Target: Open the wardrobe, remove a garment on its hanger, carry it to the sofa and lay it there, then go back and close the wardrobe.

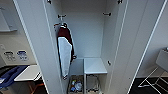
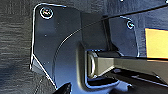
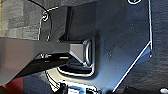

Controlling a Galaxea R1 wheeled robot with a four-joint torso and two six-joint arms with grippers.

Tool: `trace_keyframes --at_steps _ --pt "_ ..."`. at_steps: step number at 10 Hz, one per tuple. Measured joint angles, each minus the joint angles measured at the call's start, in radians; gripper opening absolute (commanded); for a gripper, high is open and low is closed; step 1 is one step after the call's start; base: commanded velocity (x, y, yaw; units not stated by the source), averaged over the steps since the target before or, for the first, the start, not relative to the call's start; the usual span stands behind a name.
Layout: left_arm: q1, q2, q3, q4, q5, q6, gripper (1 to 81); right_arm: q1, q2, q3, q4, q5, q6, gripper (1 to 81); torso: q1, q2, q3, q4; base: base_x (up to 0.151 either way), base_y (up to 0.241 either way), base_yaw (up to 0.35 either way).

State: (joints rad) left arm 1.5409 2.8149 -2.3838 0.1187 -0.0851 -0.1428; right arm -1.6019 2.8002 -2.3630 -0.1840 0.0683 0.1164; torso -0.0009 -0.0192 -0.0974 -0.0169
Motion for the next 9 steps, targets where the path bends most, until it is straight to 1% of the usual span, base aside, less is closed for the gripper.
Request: trace_keyframes --at_steps 2,5,9 --pt "0.0 0.002 0.001 0.0 -0.001 0.0 81.1 0.0 -0.011 -0.007 0.0 0.0 0.0 81.1 0.0 0.0 0.0 0.0 0.0 0.0 0.0" --pt "0.005 0.002 0.001 0.0 0.0 0.0 81.1 -0.016 -0.007 -0.008 0.0 -0.001 0.0 81.1 -0.001 -0.001 0.0 0.0 0.078 0.0 0.0" --pt "-0.007 0.003 0.001 0.0 -0.005 0.0 81.1 -0.003 -0.008 -0.008 0.001 0.003 0.0 81.1 0.001 -0.001 0.0 0.0 0.095 0.0 0.0"
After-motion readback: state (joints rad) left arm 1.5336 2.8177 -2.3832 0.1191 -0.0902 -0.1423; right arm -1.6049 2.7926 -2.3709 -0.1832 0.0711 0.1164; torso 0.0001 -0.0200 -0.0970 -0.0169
